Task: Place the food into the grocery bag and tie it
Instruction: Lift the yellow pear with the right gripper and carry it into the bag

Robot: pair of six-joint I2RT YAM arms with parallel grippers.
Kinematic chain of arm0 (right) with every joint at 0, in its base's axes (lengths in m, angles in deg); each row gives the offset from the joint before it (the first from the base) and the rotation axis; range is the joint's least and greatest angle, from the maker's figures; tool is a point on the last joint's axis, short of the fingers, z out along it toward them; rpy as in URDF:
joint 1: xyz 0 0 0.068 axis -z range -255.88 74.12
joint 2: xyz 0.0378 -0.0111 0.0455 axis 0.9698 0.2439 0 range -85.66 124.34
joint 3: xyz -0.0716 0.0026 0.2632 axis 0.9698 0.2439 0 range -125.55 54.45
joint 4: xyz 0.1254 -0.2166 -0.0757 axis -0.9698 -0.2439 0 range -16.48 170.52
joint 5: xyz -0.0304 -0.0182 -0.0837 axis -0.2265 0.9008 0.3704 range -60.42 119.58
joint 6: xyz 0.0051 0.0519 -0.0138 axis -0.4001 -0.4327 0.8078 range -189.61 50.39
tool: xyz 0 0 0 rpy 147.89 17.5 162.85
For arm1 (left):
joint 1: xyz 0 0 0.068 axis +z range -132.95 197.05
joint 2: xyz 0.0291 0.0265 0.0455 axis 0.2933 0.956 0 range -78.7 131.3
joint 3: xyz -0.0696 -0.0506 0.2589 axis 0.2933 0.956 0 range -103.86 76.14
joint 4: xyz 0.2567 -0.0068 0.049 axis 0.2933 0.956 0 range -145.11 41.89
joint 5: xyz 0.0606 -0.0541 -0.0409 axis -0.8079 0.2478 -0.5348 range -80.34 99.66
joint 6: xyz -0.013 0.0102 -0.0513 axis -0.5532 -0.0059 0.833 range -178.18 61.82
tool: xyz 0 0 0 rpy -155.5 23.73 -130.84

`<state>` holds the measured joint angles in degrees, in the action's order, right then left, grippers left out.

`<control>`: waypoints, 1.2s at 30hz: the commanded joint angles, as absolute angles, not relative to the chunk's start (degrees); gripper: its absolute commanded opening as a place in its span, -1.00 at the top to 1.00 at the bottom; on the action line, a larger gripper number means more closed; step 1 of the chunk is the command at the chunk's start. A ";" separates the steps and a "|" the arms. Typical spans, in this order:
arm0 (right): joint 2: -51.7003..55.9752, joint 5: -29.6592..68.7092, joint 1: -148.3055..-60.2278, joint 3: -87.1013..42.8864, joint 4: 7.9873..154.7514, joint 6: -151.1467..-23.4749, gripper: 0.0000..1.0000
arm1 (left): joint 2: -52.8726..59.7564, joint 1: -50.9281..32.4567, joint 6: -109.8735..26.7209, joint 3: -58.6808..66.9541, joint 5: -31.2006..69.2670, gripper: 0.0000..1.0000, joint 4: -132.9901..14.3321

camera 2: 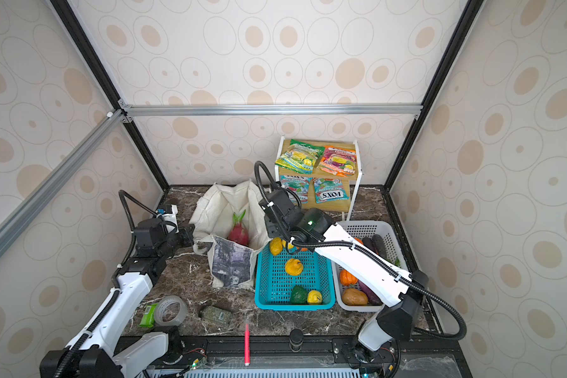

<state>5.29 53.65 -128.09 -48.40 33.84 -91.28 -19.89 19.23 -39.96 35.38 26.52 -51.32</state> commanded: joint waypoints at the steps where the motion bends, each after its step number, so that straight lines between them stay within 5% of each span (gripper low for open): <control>1: 11.67 51.22 -129.26 -54.90 33.25 -87.59 0.08 | -21.04 19.29 -40.16 33.81 27.16 1.00 -50.97; 12: 37.59 37.46 -130.31 -74.16 31.80 -89.84 0.08 | -21.05 19.33 -40.01 33.95 27.46 1.00 -51.14; 29: 52.60 36.18 -129.68 -75.45 29.23 -93.12 0.04 | -20.52 19.34 -40.12 33.86 26.96 1.00 -50.92; 36: 50.28 36.50 -129.85 -75.72 27.35 -93.34 -0.57 | -20.83 19.33 -39.97 34.03 27.02 1.00 -51.23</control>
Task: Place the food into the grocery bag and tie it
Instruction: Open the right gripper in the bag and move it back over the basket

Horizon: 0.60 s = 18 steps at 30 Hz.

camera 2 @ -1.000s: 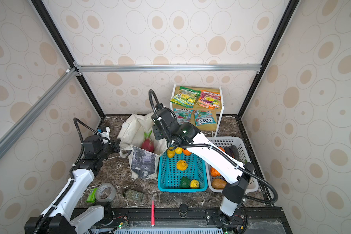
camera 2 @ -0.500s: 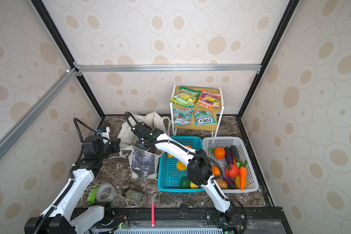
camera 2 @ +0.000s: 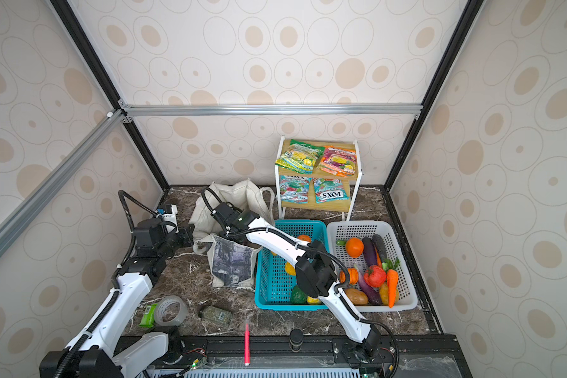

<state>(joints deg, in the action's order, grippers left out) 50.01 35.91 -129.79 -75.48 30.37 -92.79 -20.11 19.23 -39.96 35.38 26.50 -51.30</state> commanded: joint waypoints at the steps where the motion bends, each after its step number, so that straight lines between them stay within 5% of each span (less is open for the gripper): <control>1: 49.53 36.69 -129.84 -75.73 27.07 -93.34 -0.79 | -20.78 19.31 -39.99 34.04 27.19 1.00 -51.27; 2: 48.54 36.98 -129.98 -75.85 26.82 -93.12 -1.00 | -20.70 19.26 -39.90 33.95 27.35 1.00 -51.25; 18: 25.07 65.90 -135.91 -73.45 23.54 -95.77 -0.99 | -21.44 19.27 -39.94 34.11 26.98 1.00 -51.33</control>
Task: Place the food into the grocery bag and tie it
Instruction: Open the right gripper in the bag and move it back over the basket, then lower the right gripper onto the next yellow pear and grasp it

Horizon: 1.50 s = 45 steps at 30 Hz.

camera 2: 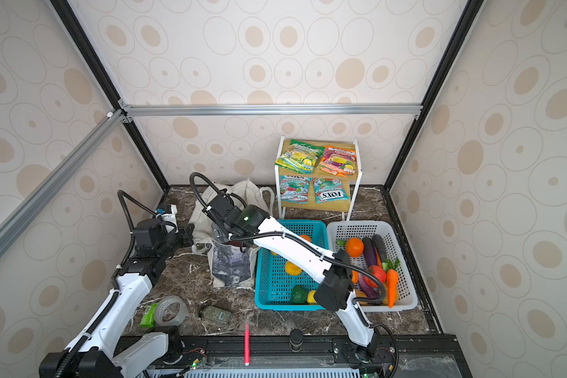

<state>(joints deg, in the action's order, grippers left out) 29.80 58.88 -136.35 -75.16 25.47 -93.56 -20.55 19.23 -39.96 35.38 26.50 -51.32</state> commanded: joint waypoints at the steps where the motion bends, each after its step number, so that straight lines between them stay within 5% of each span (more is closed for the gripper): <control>1: 22.91 66.17 -135.83 -71.27 24.81 -95.57 -0.99 | -21.40 19.33 -39.99 34.09 27.04 1.00 -51.28; 10: -2.10 70.55 -135.47 -34.66 44.90 -94.47 -0.99 | -21.90 19.26 -40.03 34.19 26.61 1.00 -51.37; 19: -14.80 63.30 -128.67 -14.15 48.15 -103.54 -1.00 | -21.31 19.25 -39.99 34.07 26.57 1.00 -51.20; 30: -13.00 52.74 -123.58 -1.33 50.97 -109.03 -0.97 | -20.96 19.25 -39.98 34.11 26.60 1.00 -51.32; 39: -3.93 46.07 -121.04 0.09 53.72 -111.18 -0.52 | -20.78 19.26 -39.94 34.13 26.53 1.00 -51.30; 45: -0.85 45.80 -120.93 1.26 54.08 -112.50 -0.44 | -20.78 19.26 -39.87 34.08 26.69 1.00 -51.33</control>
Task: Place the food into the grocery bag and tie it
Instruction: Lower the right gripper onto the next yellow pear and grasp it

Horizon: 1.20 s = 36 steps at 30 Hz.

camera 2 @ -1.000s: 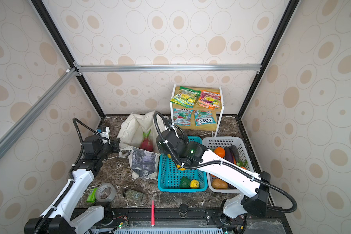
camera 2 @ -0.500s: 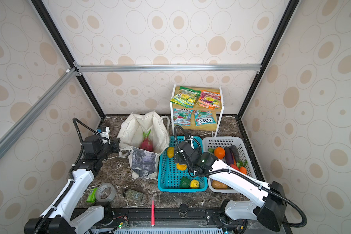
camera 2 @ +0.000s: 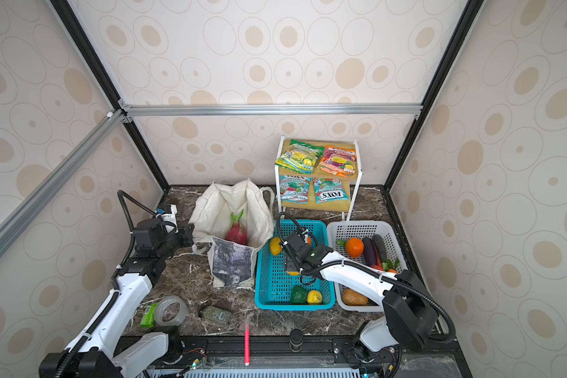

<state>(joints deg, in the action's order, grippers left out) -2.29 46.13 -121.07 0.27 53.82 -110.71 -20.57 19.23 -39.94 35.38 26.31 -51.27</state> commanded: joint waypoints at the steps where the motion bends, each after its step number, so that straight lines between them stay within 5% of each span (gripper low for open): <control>1: -0.55 45.71 -120.93 1.22 54.09 -112.49 -0.42 | -20.86 19.23 -39.90 34.12 26.69 1.00 -51.33; 21: -1.48 44.67 -120.86 0.49 53.90 -112.24 0.30 | -21.09 19.21 -39.81 34.12 27.18 1.00 -51.34; 36: -13.59 48.06 -120.84 -5.17 45.73 -108.74 0.39 | -21.48 19.30 -39.72 34.19 27.40 1.00 -51.68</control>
<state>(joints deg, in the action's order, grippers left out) -9.55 45.48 -121.07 -2.13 49.25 -110.56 -20.57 19.23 -39.92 35.38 26.39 -51.30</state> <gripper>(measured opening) 0.307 0.048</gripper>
